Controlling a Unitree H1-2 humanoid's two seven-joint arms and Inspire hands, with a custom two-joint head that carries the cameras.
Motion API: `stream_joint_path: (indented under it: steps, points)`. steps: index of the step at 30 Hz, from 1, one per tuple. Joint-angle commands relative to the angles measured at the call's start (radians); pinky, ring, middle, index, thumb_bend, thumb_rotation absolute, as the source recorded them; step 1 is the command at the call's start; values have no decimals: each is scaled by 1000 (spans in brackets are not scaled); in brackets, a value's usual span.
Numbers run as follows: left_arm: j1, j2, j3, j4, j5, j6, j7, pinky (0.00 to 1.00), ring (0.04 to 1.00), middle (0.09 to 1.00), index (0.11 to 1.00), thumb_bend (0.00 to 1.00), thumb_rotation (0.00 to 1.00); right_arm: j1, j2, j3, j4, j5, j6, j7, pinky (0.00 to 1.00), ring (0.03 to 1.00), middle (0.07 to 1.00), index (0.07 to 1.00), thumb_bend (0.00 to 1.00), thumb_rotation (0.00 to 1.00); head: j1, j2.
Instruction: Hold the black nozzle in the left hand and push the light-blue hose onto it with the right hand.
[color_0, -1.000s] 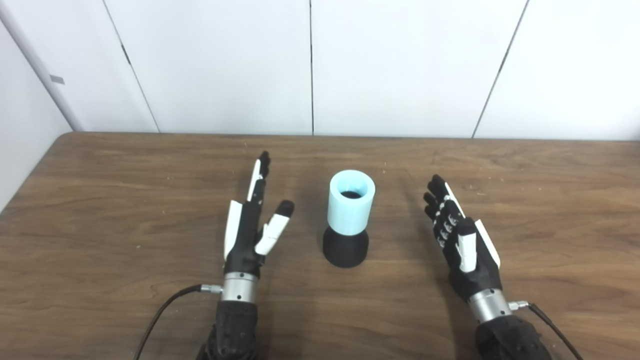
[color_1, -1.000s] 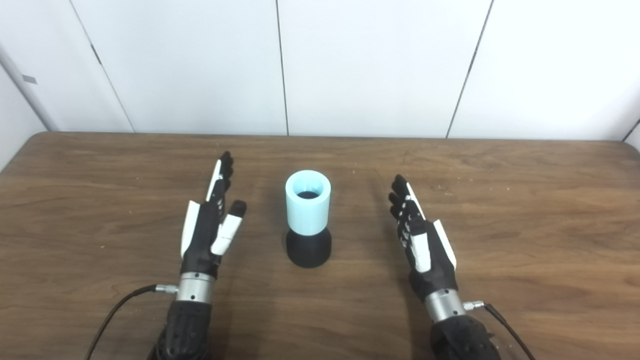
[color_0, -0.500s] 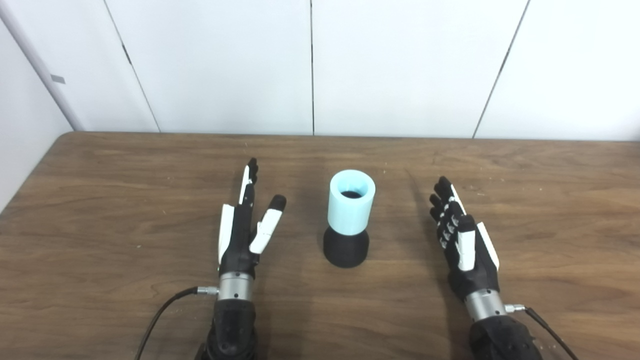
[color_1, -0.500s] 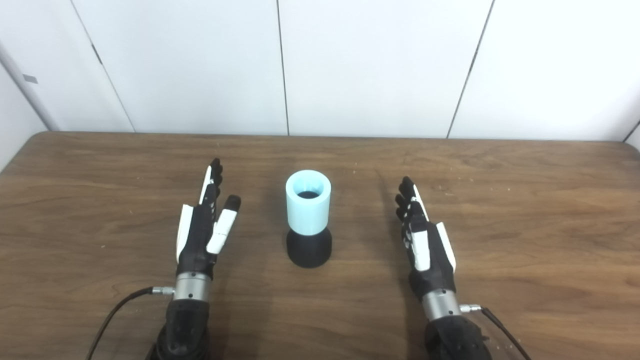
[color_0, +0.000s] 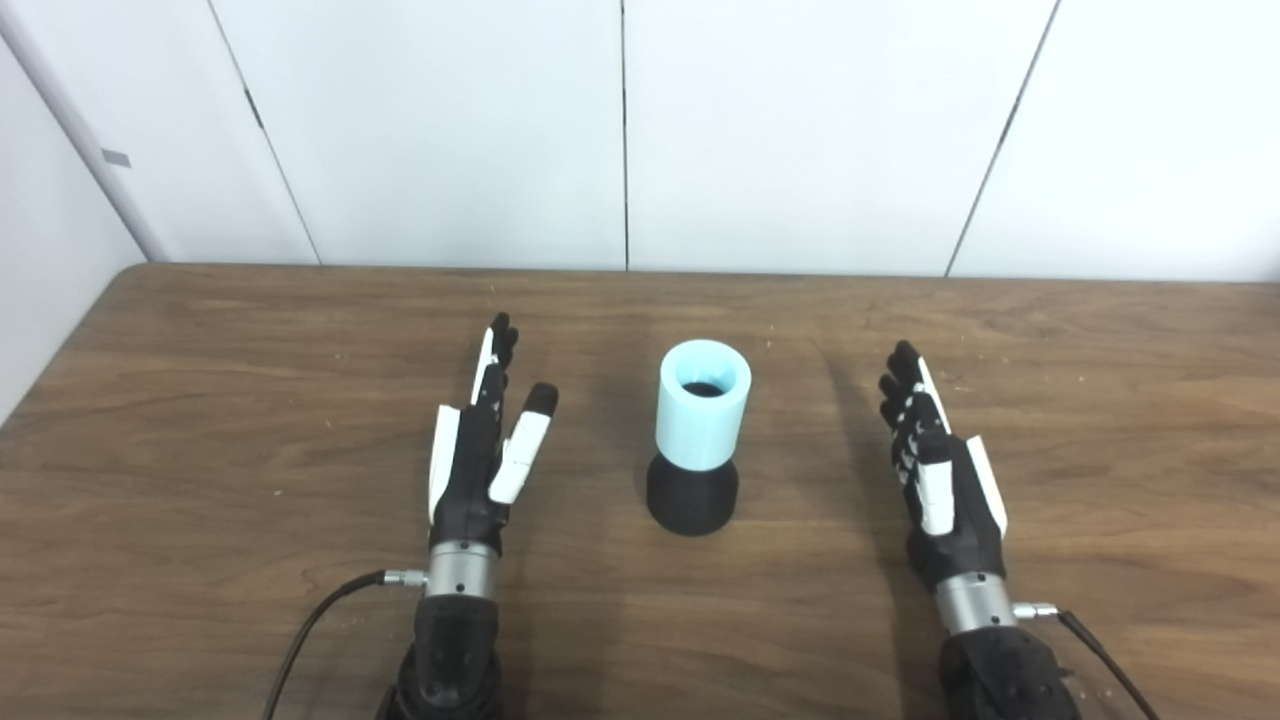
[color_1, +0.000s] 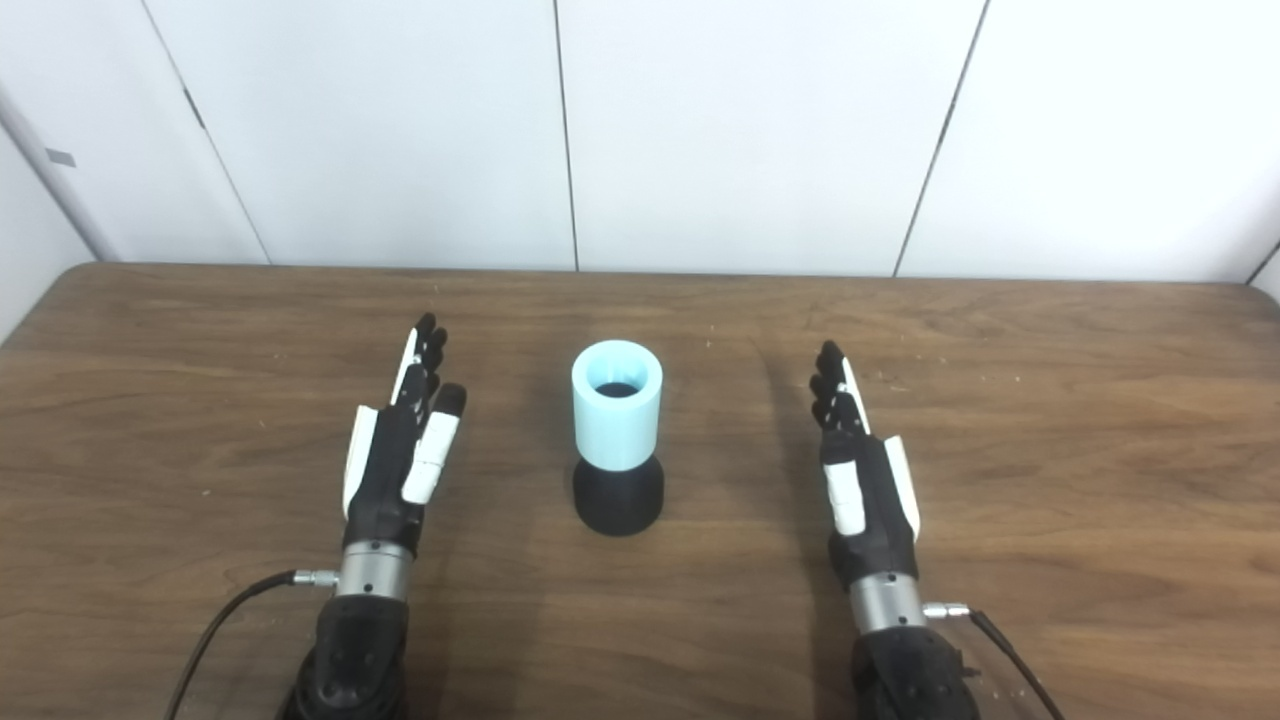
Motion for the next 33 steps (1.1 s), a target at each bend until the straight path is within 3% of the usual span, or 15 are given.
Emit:
stream_joint_path:
  steps: [1, 14, 33]
  points:
    - [-23, 0, -4, -13, -11, -47, 5, 1000, 1000, 985, 967, 917, 1000, -27, -1, -4, 7, -1, -70, -5, 1000, 1000, 1000, 1000, 803, 1000, -1, 1]
    - [-26, 0, -6, -7, -16, -42, 5, 1000, 1000, 997, 990, 915, 1000, -31, -4, -3, 8, 38, -60, 17, 1000, 1000, 1000, 1000, 779, 1000, -7, 3]
    - [-22, -2, -1, -39, -57, 15, -20, 1000, 1000, 1000, 1000, 929, 1000, -29, -16, -4, -17, 59, -29, 24, 1000, 1000, 1000, 1000, 782, 1000, -4, 6]
